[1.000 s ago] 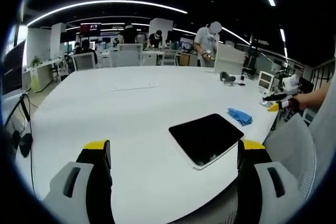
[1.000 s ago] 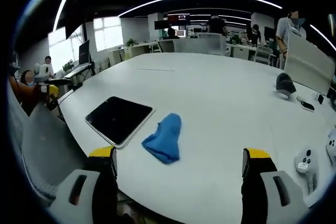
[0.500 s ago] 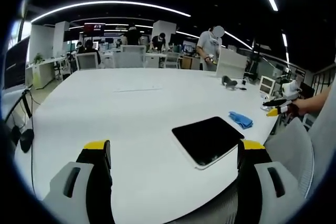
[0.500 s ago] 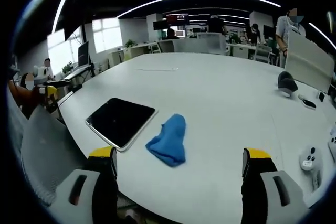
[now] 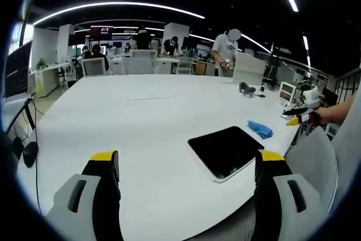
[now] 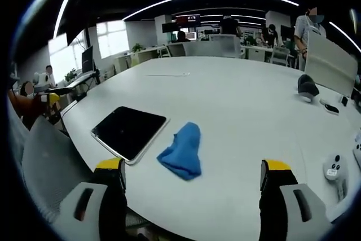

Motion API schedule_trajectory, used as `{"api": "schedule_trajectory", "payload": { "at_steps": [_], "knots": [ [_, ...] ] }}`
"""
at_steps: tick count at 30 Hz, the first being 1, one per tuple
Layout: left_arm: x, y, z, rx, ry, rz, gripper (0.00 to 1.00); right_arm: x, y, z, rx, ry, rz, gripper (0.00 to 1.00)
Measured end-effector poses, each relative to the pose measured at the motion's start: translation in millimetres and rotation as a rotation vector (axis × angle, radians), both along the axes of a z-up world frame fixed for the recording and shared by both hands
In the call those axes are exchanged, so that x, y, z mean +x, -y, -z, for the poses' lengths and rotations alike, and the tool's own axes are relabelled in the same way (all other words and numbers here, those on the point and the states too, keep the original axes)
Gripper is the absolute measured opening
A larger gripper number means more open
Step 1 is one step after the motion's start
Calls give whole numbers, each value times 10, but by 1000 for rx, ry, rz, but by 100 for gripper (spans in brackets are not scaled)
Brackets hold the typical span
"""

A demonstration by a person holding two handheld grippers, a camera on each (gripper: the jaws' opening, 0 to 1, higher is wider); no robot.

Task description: Wipe the mirror surface with the cleaning cloth until all visible marks leave the cleaned area.

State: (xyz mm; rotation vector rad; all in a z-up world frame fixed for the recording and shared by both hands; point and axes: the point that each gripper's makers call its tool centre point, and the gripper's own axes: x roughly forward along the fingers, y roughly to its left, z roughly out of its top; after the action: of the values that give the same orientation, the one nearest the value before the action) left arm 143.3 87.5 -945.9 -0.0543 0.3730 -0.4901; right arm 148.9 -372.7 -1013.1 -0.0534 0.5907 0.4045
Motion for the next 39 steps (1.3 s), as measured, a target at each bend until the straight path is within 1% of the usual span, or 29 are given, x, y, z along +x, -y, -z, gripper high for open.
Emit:
{"api": "schedule_trajectory", "payload": {
  "at_steps": [7, 9, 13, 21, 23, 24, 27, 33, 39],
  "knots": [
    [42, 74, -8, -1, 5, 12, 99, -36, 60, 31, 3, -3, 15, 99],
    [57, 100, 5, 1, -2, 16, 99, -43, 77, 51, 4, -9, 18, 99],
    [91, 135, -5, 2, 0, 21, 99, -49, 98, 35, 7, -8, 25, 99],
    [156, 151, -31, 2, 7, 22, 99, -31, 156, 39, 8, -6, 36, 99],
    [167, 148, -15, -6, -2, 16, 99, -27, 158, 65, 5, -14, 36, 99],
    [170, 161, -1, 3, -8, 20, 99, -7, 156, 66, 9, -15, 39, 99],
    [174, 166, -27, 2, 7, 25, 99, 20, 127, 35, 14, -3, 38, 99],
    [158, 194, -17, 5, -2, 33, 99, 41, 51, 47, 14, -7, 17, 99],
    [164, 161, -7, 11, -7, 35, 99, 66, 70, 43, 1, -16, 8, 99]
  ]
}}
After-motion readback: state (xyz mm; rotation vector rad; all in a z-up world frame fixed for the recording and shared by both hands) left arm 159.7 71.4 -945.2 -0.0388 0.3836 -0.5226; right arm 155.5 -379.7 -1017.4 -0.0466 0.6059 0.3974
